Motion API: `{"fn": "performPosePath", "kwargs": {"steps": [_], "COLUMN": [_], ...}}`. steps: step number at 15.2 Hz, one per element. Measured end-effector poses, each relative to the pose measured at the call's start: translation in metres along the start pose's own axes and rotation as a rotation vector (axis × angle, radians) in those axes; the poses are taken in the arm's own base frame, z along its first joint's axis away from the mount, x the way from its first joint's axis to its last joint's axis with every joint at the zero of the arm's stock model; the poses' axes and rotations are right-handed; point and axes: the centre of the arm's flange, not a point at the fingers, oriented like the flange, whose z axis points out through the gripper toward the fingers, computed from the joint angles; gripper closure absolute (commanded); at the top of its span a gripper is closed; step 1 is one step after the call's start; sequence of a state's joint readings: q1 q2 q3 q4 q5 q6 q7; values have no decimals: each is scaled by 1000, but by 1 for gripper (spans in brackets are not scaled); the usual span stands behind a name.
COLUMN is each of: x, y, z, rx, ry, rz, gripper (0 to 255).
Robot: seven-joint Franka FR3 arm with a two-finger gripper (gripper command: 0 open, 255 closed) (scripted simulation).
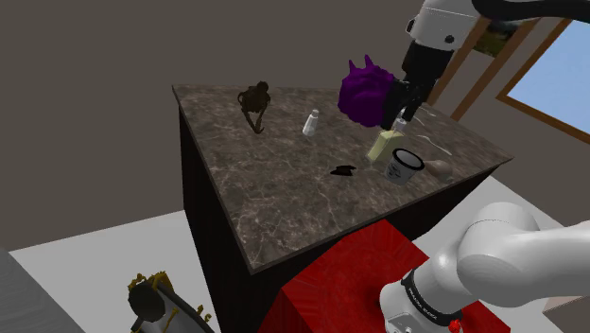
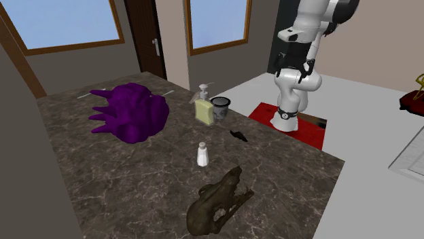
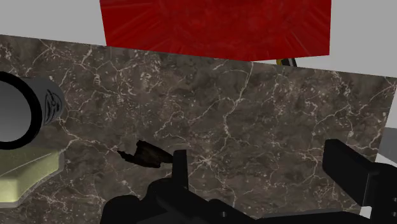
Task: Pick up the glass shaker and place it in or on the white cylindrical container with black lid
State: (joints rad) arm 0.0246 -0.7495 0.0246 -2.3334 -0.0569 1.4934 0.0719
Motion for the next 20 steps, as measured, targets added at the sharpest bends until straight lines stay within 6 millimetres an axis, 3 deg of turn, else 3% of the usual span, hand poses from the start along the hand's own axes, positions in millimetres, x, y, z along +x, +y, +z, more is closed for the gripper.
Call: {"fn": "performPosePath", "kwargs": {"steps": [2, 6, 20], "x": [3, 33, 161], "y": [3, 25, 109], "z": [4, 27, 111], "rx": [3, 23, 103], "ry": [4, 36, 171], "rz": [1, 13, 57], "gripper": [0, 0, 0]}}
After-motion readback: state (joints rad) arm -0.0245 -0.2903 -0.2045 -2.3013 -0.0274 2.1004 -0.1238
